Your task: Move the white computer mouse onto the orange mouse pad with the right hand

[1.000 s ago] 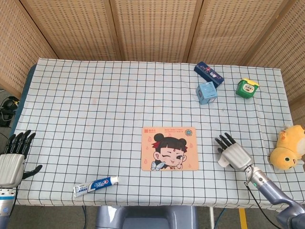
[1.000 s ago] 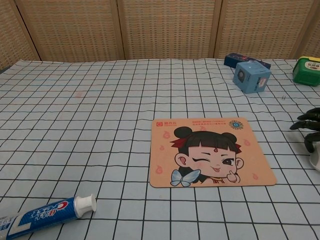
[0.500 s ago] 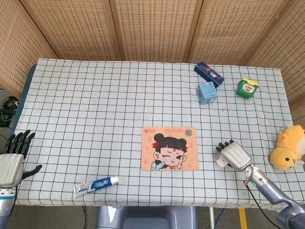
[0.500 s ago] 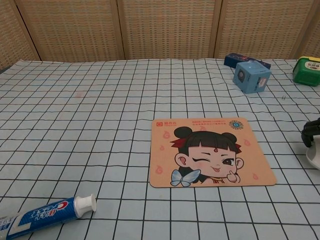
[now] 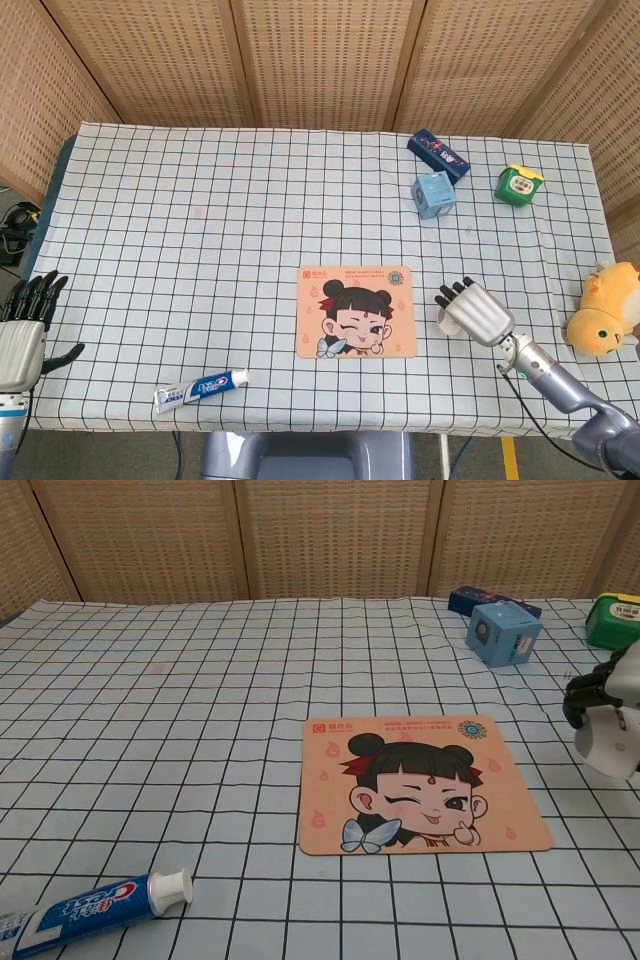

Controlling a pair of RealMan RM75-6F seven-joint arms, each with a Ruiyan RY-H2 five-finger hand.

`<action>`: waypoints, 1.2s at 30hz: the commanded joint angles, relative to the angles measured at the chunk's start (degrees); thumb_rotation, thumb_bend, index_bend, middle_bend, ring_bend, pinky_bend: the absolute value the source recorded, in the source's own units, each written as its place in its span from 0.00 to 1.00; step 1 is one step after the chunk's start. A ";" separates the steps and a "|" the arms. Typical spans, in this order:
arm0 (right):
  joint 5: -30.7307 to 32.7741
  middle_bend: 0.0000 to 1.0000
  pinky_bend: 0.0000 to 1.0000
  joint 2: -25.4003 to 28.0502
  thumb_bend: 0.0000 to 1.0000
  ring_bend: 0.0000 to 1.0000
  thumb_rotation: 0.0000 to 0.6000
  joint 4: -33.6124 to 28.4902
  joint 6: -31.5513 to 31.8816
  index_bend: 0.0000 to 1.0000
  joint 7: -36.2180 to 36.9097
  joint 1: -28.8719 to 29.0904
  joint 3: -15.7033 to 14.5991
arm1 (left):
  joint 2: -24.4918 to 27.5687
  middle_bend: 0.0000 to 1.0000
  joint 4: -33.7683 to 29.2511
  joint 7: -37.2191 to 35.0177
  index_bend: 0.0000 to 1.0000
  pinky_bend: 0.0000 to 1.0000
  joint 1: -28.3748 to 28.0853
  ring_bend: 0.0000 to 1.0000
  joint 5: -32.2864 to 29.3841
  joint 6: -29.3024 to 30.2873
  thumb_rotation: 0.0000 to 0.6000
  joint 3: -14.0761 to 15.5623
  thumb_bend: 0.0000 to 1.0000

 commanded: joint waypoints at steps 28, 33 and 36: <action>-10.41 0.63 0.58 -5.56 0.18 0.55 1.00 -6.35 -13.87 0.84 -12.89 19.18 1.41 | 0.01 0.00 1.45 -1.94 0.00 0.00 -0.89 0.00 -3.30 -3.27 1.00 -0.98 0.00; -10.34 0.63 0.58 -6.74 0.18 0.55 1.00 -5.20 -14.15 0.84 -12.52 19.90 1.08 | -0.05 0.00 1.53 -1.99 0.00 0.00 -0.99 0.00 -3.55 -3.42 1.00 -1.13 0.00; -10.49 0.63 0.58 -7.37 0.18 0.55 1.00 -4.40 -14.16 0.84 -12.32 20.28 0.76 | -0.06 0.00 1.52 -1.99 0.00 0.00 -1.01 0.00 -3.62 -3.42 1.00 -1.18 0.00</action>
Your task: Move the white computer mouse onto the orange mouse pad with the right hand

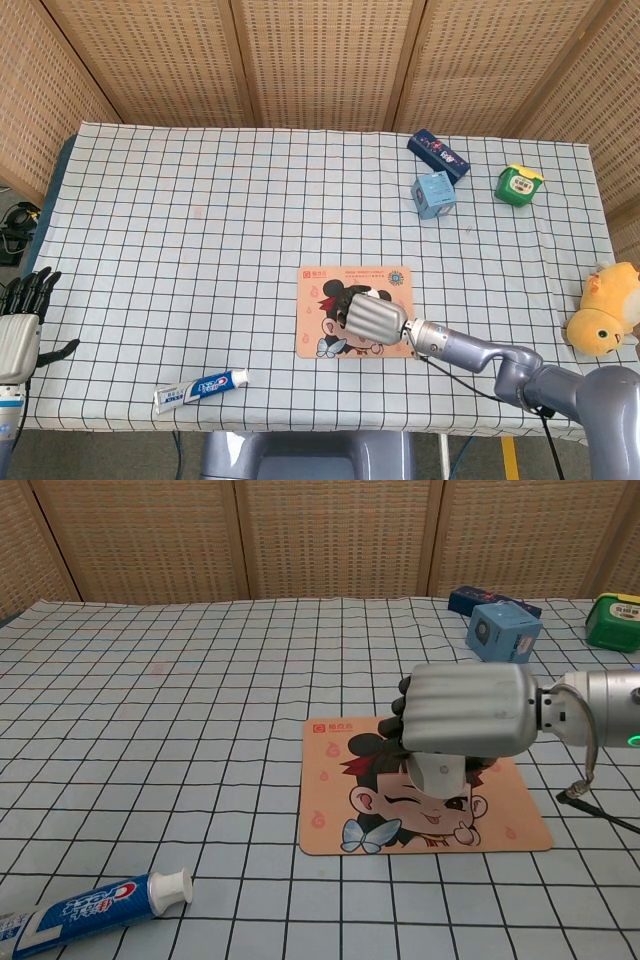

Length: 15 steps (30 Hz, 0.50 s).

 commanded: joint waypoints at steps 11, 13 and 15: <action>-0.78 0.61 0.55 -4.45 0.18 0.54 1.00 5.80 1.62 0.83 2.26 1.22 -1.88 | -0.21 0.00 0.15 0.24 0.00 0.00 -0.17 0.00 -0.45 -0.44 1.00 -0.05 0.00; -0.55 0.60 0.53 -4.90 0.18 0.53 1.00 6.39 1.65 0.82 2.23 1.24 -1.99 | -0.19 0.00 0.15 0.21 0.00 0.00 -0.15 0.00 -0.51 -0.41 1.00 -0.07 0.00; -0.08 0.58 0.49 -5.19 0.18 0.51 1.00 6.76 1.42 0.80 1.89 1.19 -2.00 | -0.16 0.00 0.10 0.17 0.00 0.00 -0.13 0.00 -0.53 -0.33 1.00 -0.10 0.00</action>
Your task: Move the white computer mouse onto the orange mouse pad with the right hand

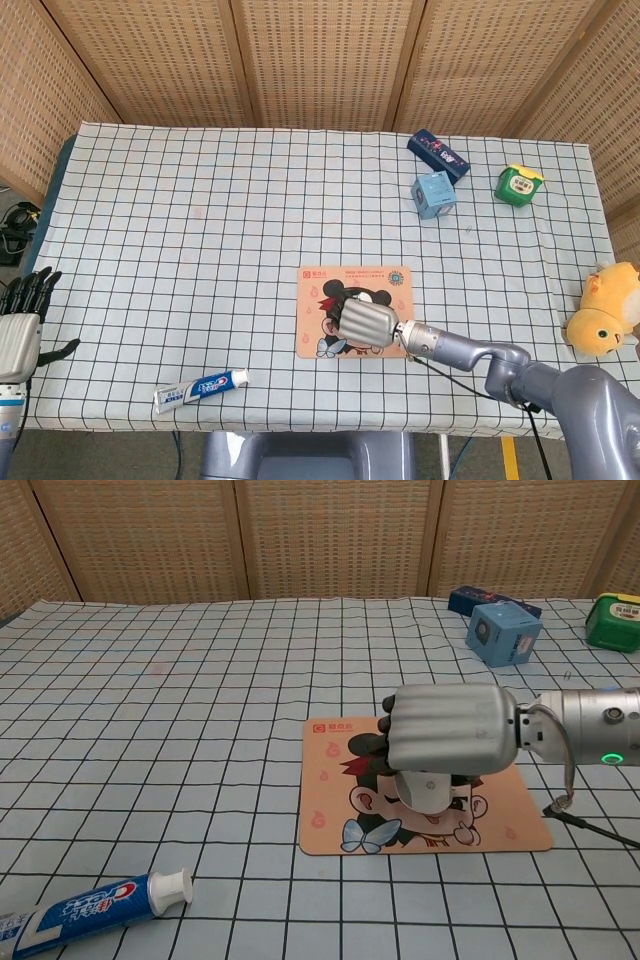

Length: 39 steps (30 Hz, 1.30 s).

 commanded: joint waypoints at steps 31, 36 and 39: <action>4.24 0.08 0.00 2.21 0.15 0.00 1.00 -4.54 -1.62 0.37 -8.16 -1.60 -0.17 | 0.57 0.00 -0.78 -0.33 0.00 0.00 0.19 0.00 0.07 0.63 1.00 -0.09 0.00; 6.09 0.08 0.00 5.36 0.15 0.00 1.00 -6.70 0.16 0.36 -10.05 -3.40 0.75 | 0.83 0.00 -0.94 -0.73 0.00 0.00 0.31 0.00 -0.03 0.88 1.00 -0.23 0.00; 7.89 0.08 0.00 8.10 0.15 0.00 1.00 -8.87 3.15 0.36 -10.22 -5.59 1.71 | 0.94 0.00 -1.00 -0.96 0.00 0.00 0.36 0.00 -0.09 0.92 1.00 -0.27 0.00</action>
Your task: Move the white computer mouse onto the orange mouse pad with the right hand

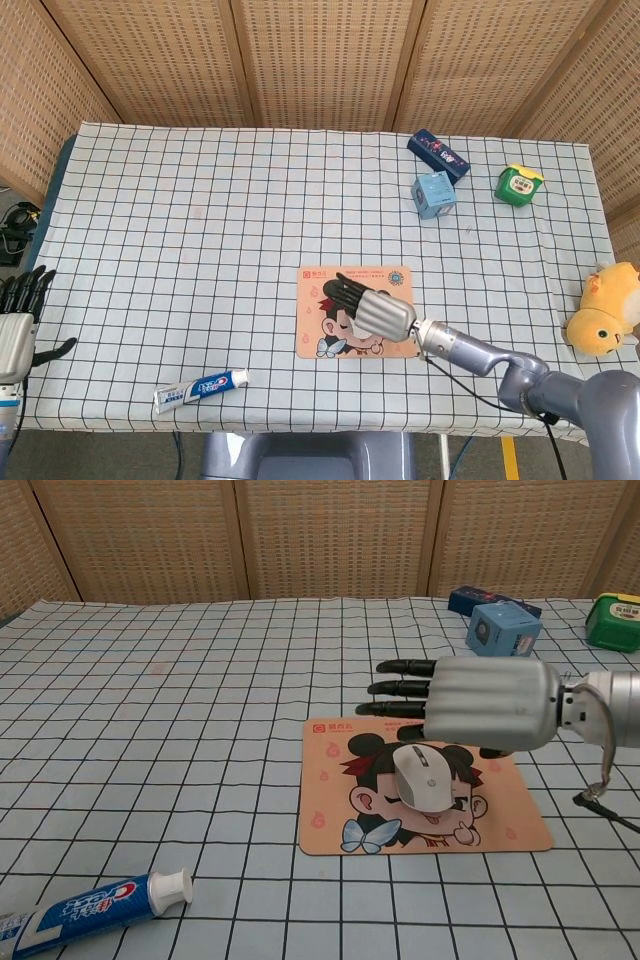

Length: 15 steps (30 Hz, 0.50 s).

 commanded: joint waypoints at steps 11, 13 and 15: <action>11.59 0.09 0.00 7.87 0.15 0.00 1.00 -7.01 16.31 0.36 7.73 -14.82 3.75 | 0.29 0.00 -0.84 0.11 0.00 0.00 0.20 0.00 0.98 0.57 1.00 0.48 0.00; 13.98 0.07 0.00 7.53 0.15 0.00 1.00 -6.78 18.32 0.35 10.94 -17.79 3.99 | 0.19 0.00 -0.86 0.42 0.00 0.00 0.21 0.00 1.09 0.58 1.00 0.57 0.00; 16.33 0.06 0.00 6.97 0.15 0.00 1.00 -6.43 20.21 0.34 14.59 -20.63 4.37 | 0.05 0.00 -0.80 0.68 0.00 0.00 0.24 0.00 1.17 0.62 1.00 0.66 0.00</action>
